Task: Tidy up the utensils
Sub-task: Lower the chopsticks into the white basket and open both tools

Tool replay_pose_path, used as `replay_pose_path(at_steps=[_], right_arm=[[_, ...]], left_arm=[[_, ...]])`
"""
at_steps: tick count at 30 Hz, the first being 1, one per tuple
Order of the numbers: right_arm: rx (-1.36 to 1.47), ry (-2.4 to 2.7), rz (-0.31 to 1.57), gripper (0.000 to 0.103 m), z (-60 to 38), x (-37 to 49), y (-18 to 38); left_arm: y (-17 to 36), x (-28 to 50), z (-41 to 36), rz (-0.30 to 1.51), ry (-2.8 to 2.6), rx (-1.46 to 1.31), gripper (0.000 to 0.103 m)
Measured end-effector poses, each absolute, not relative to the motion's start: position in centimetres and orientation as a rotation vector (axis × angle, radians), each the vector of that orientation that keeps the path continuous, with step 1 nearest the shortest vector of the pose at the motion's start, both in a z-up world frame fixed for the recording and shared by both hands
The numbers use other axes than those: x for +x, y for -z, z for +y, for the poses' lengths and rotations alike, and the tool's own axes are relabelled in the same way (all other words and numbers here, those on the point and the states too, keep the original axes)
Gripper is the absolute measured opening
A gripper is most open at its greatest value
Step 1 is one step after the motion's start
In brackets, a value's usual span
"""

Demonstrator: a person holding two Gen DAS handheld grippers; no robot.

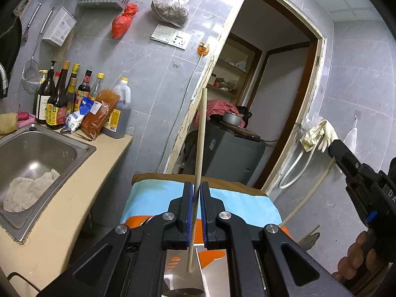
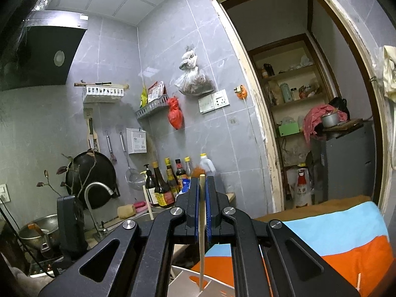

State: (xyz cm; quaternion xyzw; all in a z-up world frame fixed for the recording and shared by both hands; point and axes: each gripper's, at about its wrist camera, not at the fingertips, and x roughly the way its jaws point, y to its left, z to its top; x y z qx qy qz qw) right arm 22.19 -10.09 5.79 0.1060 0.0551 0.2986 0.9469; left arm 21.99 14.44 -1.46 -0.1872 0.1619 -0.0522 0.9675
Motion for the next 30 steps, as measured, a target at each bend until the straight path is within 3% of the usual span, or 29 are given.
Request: replay_pose_path(at_steps=[18, 26, 28, 29, 30], right_arm=[[0.235, -0.599, 0.123, 0.004, -11.5, 22.2, -7.3], [0.218, -0.589, 0.213, 0.005, -11.5, 22.9, -5.4], [0.219, -0.586, 0.224, 0.017, -11.7, 22.9, -5.2], [0.224, -0.584, 0.227, 0.035, -11.9, 23.0, -5.3], [0.235, -0.581, 0.222, 0.044, -12.3, 22.9, -5.4]], left_arm=[[1.4, 21.3, 13.9, 0.392, 0.065, -0.389, 0.011], [1.3, 21.1, 13.6, 0.397, 0.063, -0.389, 0.026], [1.3, 21.1, 13.6, 0.396, 0.062, -0.39, 0.032], [1.2, 20.9, 13.6, 0.393, 0.061, -0.392, 0.037], [1.1, 20.7, 13.5, 0.387, 0.058, -0.397, 0.039]])
